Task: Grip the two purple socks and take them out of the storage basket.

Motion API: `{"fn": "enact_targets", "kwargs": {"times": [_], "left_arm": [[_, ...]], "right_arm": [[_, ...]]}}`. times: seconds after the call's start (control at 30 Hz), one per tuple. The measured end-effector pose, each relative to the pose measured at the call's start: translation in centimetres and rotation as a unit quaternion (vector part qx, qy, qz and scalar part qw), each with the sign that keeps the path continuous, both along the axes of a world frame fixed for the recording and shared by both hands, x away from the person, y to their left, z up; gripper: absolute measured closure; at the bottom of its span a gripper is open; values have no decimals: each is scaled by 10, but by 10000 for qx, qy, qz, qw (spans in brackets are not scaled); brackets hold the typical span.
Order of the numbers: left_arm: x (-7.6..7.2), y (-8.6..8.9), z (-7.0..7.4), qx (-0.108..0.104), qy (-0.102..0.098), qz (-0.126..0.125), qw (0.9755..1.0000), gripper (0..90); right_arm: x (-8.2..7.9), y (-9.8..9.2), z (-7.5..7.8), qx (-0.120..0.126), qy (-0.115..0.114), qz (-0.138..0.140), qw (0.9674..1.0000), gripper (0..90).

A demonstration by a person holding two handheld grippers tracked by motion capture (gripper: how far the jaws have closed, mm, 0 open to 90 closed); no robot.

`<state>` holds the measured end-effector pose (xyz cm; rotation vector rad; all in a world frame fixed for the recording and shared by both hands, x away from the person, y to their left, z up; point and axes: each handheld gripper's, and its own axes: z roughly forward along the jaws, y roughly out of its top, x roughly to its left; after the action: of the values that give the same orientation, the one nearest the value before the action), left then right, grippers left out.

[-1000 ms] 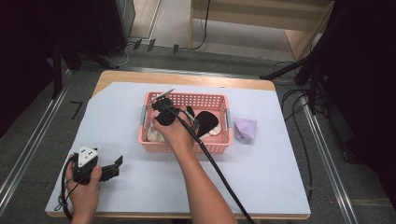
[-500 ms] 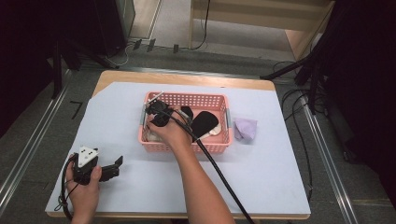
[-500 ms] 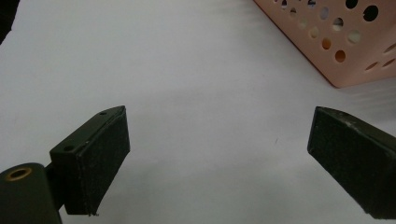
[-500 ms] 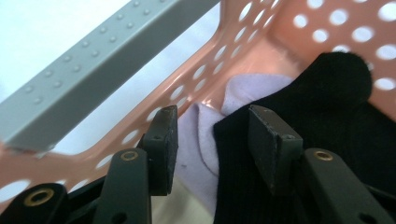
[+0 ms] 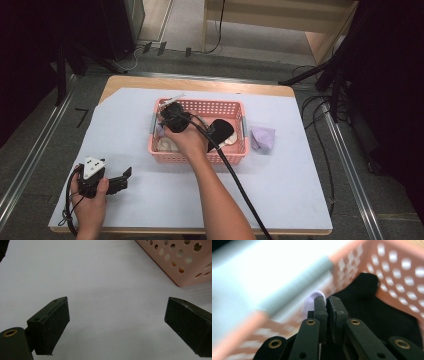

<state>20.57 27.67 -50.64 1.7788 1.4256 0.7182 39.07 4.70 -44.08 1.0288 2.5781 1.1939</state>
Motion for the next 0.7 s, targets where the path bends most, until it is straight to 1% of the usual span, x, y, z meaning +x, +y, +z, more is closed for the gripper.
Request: {"fn": "enact_targets", "kwargs": {"times": [0.03, 0.07, 0.1, 0.13, 0.17, 0.2, 0.23, 0.27, 0.3, 0.33, 0.37, 0.4, 0.43, 0.47, 0.5, 0.53, 0.57, 0.6, 0.63, 0.67, 0.7], "left_arm": [[0, 0, 0, 11, -2, -5, 10000, 65], [0, 0, 0, 11, 2, -4, 10000, 65], [0, 0, 0, 11, 5, 1, 10000, 65], [0, 0, 0, 15, 20, -1, 10000, 65], [0, 0, 0, 16, 18, 2, 10000, 65], [0, 0, 0, 22, 5, 6, 10000, 65], [1, 0, 0, 19, -13, 2, 10000, 65], [1, 0, 0, 19, -13, 2, 10000, 66], [1, 0, 0, 22, -8, 8, 10000, 65], [1, 0, 0, 19, 6, 5, 10000, 66], [1, 0, 0, 20, 17, 10, 10000, 65], [1, -1, 0, 23, 16, 13, 10000, 66], [1, -1, 0, 23, 16, 13, 10000, 65], [1, -1, 0, 24, 26, 9, 10000, 65], [1, -1, 0, 25, 3, 10, 10000, 66], [1, -1, 0, 27, -1, 9, 10000, 66], [1, -1, 0, 26, -9, 1, 10000, 66], [0, 0, 0, 37, -4, -4, 10000, 66], [0, 0, 0, 41, -8, -5, 10000, 67], [0, 0, 0, 41, -10, -10, 10000, 67], [0, 0, 0, 37, -16, -17, 10000, 67]], "right_arm": [[0, -7, 4, 122, 41, -70, 9999, 855], [2, -15, 7, 122, 63, -203, 9997, 851], [10, -32, 4, -394, 37, -845, 9956, 835], [14, -43, 1, -725, 66, -1253, 9894, 820], [18, -53, -3, -1063, 106, -1683, 9799, 785], [21, -61, -6, -1465, -37, -2007, 9686, 743], [22, -69, -9, -1648, -140, -2212, 9611, 726], [22, -74, -10, -1646, -152, -2300, 9591, 708], [20, -78, -8, -1484, -241, -2321, 9610, 682], [17, -79, -5, -1225, -386, -2319, 9642, 678], [14, -79, -2, -951, -480, -2196, 9698, 671], [10, -75, 3, -572, -512, -1959, 9776, 660], [7, -69, 6, -406, -540, -1743, 9824, 653], [7, -69, 6, -406, -540, -1743, 9824, 653], [7, -55, 5, -289, -296, -1359, 9899, 594], [8, -48, 2, -416, -60, -1275, 9909, 532], [10, -41, -4, -640, 52, -1192, 9908, 472], [12, -36, -10, -904, 26, -1187, 9888, 438], [12, -33, -16, -1180, -13, -1287, 9846, 428], [14, -31, -22, -1387, -11, -1352, 9811, 416], [15, -29, -28, -1505, 85, -1393, 9787, 423]]}}
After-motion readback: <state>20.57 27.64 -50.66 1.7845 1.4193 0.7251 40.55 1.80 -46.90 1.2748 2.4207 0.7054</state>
